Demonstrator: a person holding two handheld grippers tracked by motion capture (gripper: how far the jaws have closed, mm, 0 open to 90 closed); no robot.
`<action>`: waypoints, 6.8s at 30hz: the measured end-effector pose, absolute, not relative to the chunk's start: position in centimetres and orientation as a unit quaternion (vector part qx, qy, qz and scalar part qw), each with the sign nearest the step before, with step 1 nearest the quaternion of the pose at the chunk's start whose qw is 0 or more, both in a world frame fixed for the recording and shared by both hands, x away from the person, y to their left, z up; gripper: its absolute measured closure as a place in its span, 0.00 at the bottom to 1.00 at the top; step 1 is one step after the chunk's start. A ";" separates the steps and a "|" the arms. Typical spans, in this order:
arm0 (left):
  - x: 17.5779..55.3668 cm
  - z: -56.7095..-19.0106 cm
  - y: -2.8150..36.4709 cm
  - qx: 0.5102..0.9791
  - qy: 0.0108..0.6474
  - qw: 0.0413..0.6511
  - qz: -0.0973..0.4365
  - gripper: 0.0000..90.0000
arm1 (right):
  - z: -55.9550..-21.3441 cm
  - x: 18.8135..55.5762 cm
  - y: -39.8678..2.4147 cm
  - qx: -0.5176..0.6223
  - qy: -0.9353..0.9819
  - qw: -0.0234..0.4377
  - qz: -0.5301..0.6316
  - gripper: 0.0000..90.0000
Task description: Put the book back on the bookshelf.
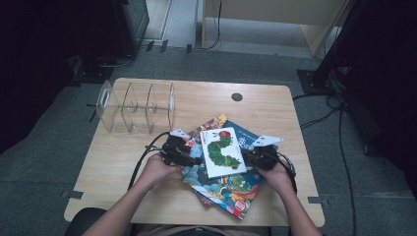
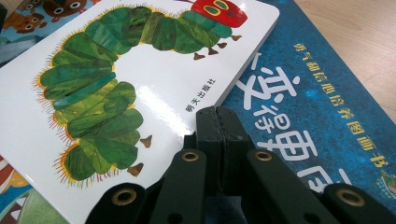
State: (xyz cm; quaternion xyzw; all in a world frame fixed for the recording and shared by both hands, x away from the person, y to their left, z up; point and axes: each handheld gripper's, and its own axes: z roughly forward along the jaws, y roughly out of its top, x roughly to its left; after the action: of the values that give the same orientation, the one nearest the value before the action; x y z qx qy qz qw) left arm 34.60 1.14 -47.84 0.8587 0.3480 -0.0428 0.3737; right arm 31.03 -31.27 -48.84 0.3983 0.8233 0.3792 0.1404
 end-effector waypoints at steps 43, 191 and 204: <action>34.6 -47.8 1.2 0.853 0.383 0.348 -0.068 0.27 | -49.0 31.1 -27.3 0.361 0.835 0.133 0.394 1.00; 39.2 -42.3 -0.9 0.800 0.486 0.249 -0.248 0.73 | -49.4 31.3 -24.4 0.342 0.836 0.100 0.417 1.00; 39.7 -42.1 -0.7 0.805 0.482 0.255 -0.236 0.78 | -49.4 31.4 -24.5 0.338 0.836 0.103 0.419 0.89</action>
State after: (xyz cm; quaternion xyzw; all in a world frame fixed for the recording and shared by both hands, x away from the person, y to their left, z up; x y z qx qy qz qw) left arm 39.68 -0.72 -42.07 0.8047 0.4815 -0.2363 0.2546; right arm 31.37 -24.52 -49.37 0.3380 0.8364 0.4190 0.1034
